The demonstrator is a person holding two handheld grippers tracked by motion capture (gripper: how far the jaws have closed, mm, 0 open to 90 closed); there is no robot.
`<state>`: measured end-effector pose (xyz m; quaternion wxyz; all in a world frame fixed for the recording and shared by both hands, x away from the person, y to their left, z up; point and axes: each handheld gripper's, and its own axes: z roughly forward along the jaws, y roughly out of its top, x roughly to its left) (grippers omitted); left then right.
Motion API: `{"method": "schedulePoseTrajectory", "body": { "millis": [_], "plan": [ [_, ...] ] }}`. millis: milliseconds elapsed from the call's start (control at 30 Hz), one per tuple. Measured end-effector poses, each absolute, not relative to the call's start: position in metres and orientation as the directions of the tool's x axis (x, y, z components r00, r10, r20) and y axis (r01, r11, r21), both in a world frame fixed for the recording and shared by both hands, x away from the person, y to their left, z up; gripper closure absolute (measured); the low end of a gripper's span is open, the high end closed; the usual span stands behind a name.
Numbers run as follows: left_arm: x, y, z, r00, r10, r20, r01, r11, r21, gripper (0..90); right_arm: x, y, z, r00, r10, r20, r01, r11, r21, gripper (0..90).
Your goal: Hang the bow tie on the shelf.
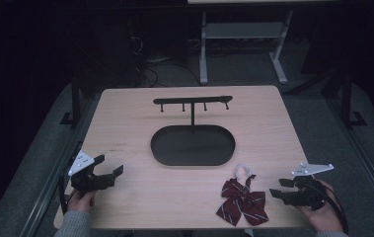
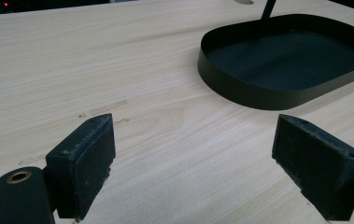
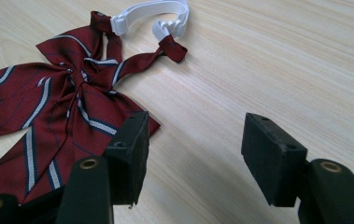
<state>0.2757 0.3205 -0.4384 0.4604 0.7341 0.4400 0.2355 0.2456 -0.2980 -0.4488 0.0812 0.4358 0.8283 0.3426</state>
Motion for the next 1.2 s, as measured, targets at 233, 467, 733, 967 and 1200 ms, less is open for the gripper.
{"method": "schedulePoseTrajectory", "body": {
  "millis": [233,467,733,967,1200],
  "plan": [
    [0.276,0.321,-0.439,0.501,0.864,-0.06,0.431,-0.189,0.882,12.9,0.247,-0.297,-0.447,-0.62,0.767,0.169,0.658,0.39,0.645,42.0],
    [0.276,0.321,-0.439,0.504,0.861,-0.067,0.432,-0.184,0.883,12.8,0.247,-0.287,-0.438,-0.642,0.752,0.146,0.635,0.415,0.651,42.4],
    [0.275,0.324,-0.439,0.497,0.865,-0.062,0.431,-0.184,0.883,12.8,0.256,-0.274,-0.426,-0.674,0.725,0.14,0.621,0.454,0.639,43.5],
    [0.275,0.321,-0.438,0.505,0.861,-0.056,0.425,-0.191,0.885,12.9,0.266,-0.265,-0.414,-0.692,0.705,0.155,0.622,0.474,0.624,43.9],
    [0.276,0.323,-0.437,0.501,0.864,-0.057,0.425,-0.187,0.886,12.8,0.272,-0.255,-0.401,-0.717,0.687,0.122,0.597,0.513,0.616,44.8]
  ]
}}
